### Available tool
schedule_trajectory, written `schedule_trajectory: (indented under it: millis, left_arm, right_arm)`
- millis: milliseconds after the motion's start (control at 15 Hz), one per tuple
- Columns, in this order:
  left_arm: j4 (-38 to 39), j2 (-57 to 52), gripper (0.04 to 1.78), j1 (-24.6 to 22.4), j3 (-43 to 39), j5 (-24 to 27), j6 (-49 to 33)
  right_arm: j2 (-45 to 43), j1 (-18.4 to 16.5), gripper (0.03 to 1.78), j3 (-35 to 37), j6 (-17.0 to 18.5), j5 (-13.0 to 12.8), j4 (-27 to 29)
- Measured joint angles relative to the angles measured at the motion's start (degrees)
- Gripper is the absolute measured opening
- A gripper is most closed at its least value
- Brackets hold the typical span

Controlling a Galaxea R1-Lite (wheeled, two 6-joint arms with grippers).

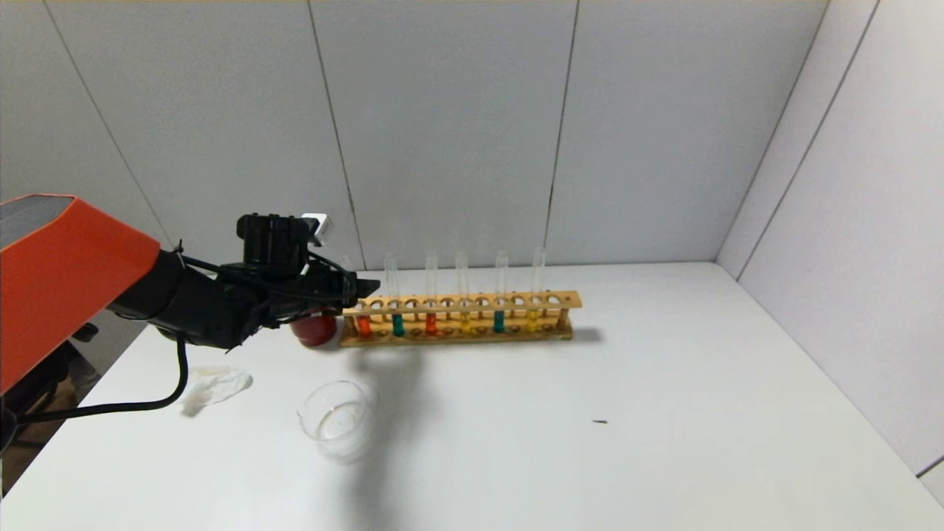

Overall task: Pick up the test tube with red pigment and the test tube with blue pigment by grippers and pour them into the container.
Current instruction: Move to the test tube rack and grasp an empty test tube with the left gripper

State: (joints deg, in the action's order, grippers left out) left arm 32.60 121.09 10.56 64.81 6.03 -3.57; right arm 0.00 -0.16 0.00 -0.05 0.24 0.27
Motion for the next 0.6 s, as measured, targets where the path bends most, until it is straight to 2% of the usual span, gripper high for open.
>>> schedule_trajectory:
  millis: [200, 467, 600]
  left_arm:
    - [0.17, 1.04, 1.34, 0.16, 0.4, 0.0, 0.0]
    - [0.23, 1.87, 0.61, 0.24, 0.88, 0.16, 0.02]
    - [0.28, 1.97, 0.36, 0.3, 0.93, 0.18, 0.02]
  right_arm:
    - [0.0, 0.0, 1.75, 0.0, -0.02, 0.0, 0.0]
    - [0.0, -0.02, 1.75, 0.0, 0.02, -0.02, 0.0]
    - [0.0, -0.02, 1.75, 0.0, -0.02, -0.02, 0.0]
